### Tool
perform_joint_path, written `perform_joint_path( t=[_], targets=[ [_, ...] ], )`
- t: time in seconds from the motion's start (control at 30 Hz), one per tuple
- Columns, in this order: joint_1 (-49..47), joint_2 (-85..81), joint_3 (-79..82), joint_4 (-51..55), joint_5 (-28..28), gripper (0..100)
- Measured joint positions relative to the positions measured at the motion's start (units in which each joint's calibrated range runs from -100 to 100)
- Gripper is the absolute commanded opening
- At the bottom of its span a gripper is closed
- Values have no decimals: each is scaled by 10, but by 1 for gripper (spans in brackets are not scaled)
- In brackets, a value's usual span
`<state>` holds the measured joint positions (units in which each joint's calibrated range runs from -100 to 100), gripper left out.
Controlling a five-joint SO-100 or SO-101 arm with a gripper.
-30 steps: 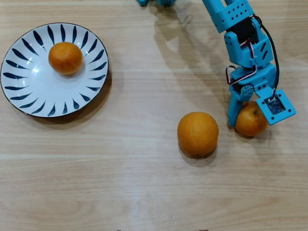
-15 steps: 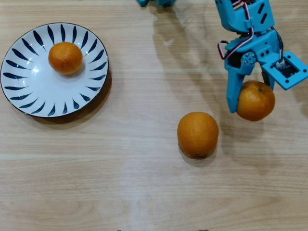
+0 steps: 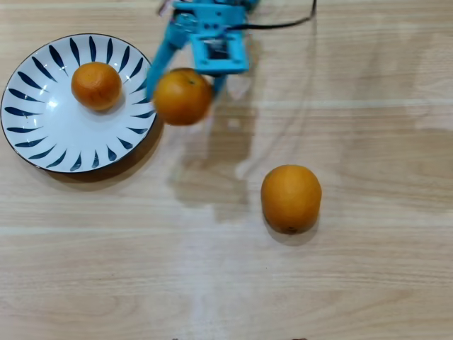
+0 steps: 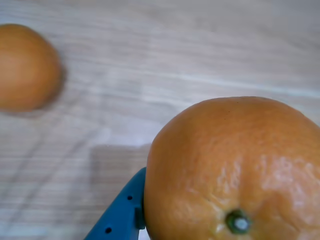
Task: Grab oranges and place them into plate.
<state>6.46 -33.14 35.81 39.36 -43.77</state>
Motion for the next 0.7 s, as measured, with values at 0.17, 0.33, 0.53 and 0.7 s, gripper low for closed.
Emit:
perform_joint_path(
  t=[0.17,0.33,0.53,0.7],
  targets=[
    [89,-19,33,0,27,32],
    [154,-13,35,0,44,32],
    [214,42,35,0,57,32],
    [291,91,35,-41,86,32]
  ],
)
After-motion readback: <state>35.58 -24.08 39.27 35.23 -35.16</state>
